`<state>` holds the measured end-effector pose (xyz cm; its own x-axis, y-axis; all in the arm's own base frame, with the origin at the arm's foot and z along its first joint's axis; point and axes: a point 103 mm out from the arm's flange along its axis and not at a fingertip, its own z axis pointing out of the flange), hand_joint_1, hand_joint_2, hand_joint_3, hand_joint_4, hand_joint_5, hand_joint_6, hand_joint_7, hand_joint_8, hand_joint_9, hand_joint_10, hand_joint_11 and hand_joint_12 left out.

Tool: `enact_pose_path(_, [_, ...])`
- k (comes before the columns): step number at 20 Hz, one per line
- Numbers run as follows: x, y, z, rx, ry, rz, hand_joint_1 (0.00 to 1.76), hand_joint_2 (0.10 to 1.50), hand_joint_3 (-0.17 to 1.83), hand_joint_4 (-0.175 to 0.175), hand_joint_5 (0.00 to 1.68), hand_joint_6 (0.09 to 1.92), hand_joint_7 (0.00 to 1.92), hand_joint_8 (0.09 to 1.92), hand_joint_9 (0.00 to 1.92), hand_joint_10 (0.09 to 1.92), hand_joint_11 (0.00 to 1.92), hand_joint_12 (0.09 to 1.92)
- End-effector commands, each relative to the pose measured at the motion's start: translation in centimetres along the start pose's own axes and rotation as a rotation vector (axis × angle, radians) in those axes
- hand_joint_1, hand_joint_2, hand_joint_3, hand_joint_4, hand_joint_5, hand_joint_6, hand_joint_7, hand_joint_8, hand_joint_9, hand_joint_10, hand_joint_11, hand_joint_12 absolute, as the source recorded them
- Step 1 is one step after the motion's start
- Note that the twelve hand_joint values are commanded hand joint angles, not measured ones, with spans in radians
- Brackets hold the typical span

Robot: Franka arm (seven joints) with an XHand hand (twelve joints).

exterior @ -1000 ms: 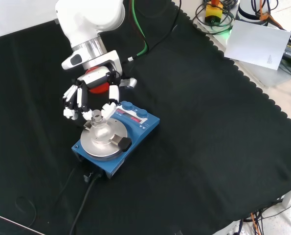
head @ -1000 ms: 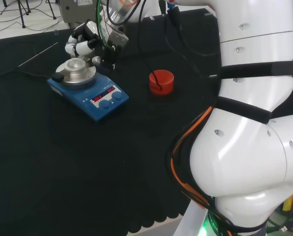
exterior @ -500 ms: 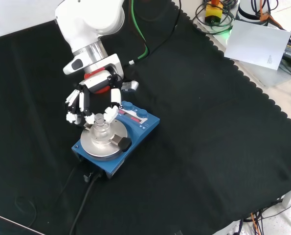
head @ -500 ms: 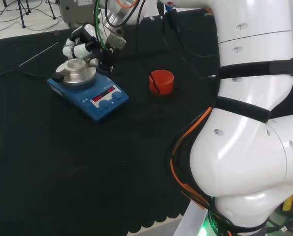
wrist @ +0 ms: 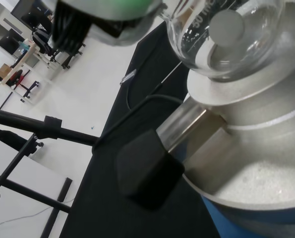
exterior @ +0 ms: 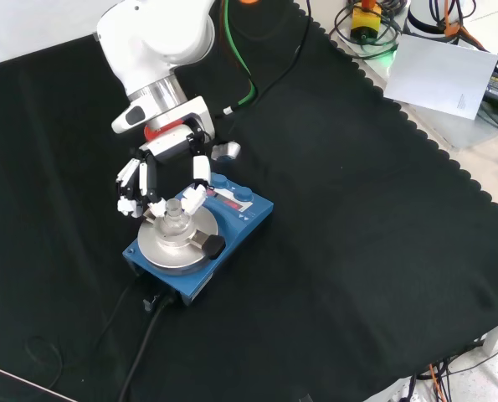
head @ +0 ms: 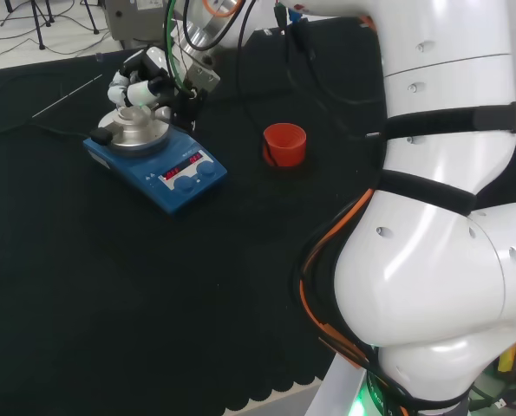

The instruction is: Place the round-bottom flask on the heater.

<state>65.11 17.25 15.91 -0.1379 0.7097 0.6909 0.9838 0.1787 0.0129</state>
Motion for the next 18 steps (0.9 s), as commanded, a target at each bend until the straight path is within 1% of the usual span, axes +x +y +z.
enact_pose_path(1, [-0.3, 0.0, 0.4, 0.005, 0.003, 0.005, 1.13, 0.64, 0.67, 0.175, 1.31, 0.61, 0.49, 0.52, 0.68, 0.51, 0.31, 1.30])
enact_pose_path(8, [-1.2, 0.1, 0.3, 0.003, 0.019, 0.026, 1.13, 0.64, 0.66, 0.175, 1.31, 0.61, 0.49, 0.52, 0.68, 0.51, 0.31, 1.30])
enact_pose_path(16, [-1.5, 0.0, 0.0, 0.003, 0.038, 0.033, 1.13, 0.64, 0.66, 0.175, 1.31, 0.60, 0.49, 0.52, 0.68, 0.51, 0.31, 1.30])
enact_pose_path(18, [-1.7, 0.0, 0.0, 0.007, 0.049, 0.033, 1.12, 0.68, 0.62, 0.175, 1.27, 0.65, 0.49, 0.52, 0.67, 0.51, 0.30, 1.30])
